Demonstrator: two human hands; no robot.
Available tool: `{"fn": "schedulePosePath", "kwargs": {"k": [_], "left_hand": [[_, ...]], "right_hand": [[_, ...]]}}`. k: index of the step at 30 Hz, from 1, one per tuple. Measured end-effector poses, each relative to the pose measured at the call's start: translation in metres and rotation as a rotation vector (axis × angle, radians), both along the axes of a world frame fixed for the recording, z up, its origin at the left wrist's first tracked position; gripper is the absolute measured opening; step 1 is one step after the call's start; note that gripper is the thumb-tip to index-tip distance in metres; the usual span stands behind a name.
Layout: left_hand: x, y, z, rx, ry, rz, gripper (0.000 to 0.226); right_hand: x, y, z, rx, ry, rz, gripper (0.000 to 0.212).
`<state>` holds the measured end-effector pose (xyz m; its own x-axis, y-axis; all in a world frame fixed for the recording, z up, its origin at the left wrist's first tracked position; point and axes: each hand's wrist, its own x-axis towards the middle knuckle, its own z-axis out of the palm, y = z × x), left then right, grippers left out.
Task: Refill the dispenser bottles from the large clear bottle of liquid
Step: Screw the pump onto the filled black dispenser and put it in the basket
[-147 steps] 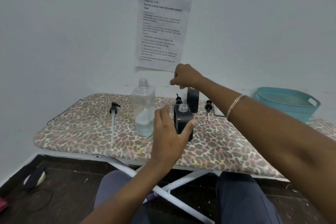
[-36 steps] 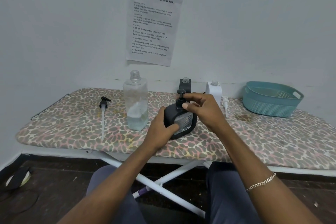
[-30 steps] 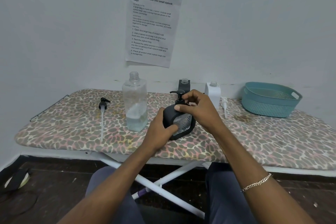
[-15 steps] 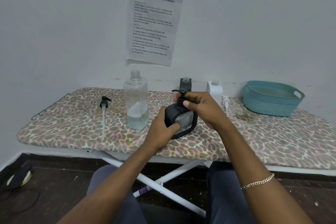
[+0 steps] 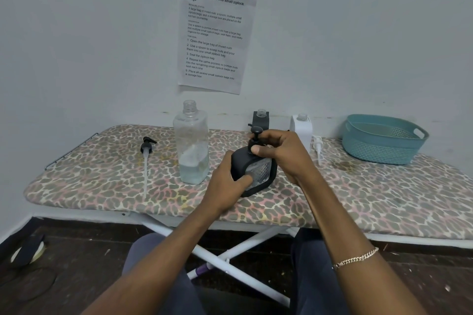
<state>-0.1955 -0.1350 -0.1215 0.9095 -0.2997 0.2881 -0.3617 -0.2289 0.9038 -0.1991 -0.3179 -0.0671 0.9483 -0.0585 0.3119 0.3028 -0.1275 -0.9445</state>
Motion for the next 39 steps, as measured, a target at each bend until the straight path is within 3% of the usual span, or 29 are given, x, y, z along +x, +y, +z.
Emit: {"fn": "schedulePosePath", "kwargs": {"k": [6, 8, 12, 14, 22, 29, 33, 36, 39], "left_hand": [[-0.001, 0.001, 0.001, 0.000, 0.005, -0.001, 0.042], [-0.001, 0.000, 0.001, -0.002, 0.011, -0.007, 0.043], [0.000, 0.002, 0.001, -0.025, 0.020, -0.007, 0.039], [0.000, 0.000, 0.001, -0.031, 0.017, -0.001, 0.038], [0.000, 0.000, -0.001, -0.025, 0.007, -0.001, 0.045], [-0.001, -0.001, 0.000, -0.017, 0.003, 0.002, 0.041], [-0.001, -0.001, 0.001, -0.020, 0.008, -0.013, 0.042], [0.000, 0.000, 0.001, -0.023, 0.007, -0.010, 0.041], [-0.001, 0.001, 0.001, -0.010, -0.006, -0.008, 0.042]], "right_hand": [[-0.008, 0.018, -0.001, -0.231, -0.025, -0.204, 0.040], [-0.007, 0.012, 0.003, -0.283, 0.015, -0.118, 0.037], [-0.005, -0.002, 0.012, -0.103, 0.097, 0.194, 0.035], [-0.005, -0.007, 0.011, -0.105, 0.074, 0.221, 0.032], [-0.011, 0.018, 0.003, 0.042, 0.000, -0.049, 0.030], [-0.018, 0.034, -0.006, -0.154, -0.072, -0.272, 0.024], [-0.013, 0.010, 0.004, -0.248, 0.004, -0.052, 0.024], [-0.010, -0.002, 0.007, -0.173, 0.073, 0.137, 0.032], [-0.007, 0.000, 0.003, -0.081, 0.067, 0.133, 0.033]]}}
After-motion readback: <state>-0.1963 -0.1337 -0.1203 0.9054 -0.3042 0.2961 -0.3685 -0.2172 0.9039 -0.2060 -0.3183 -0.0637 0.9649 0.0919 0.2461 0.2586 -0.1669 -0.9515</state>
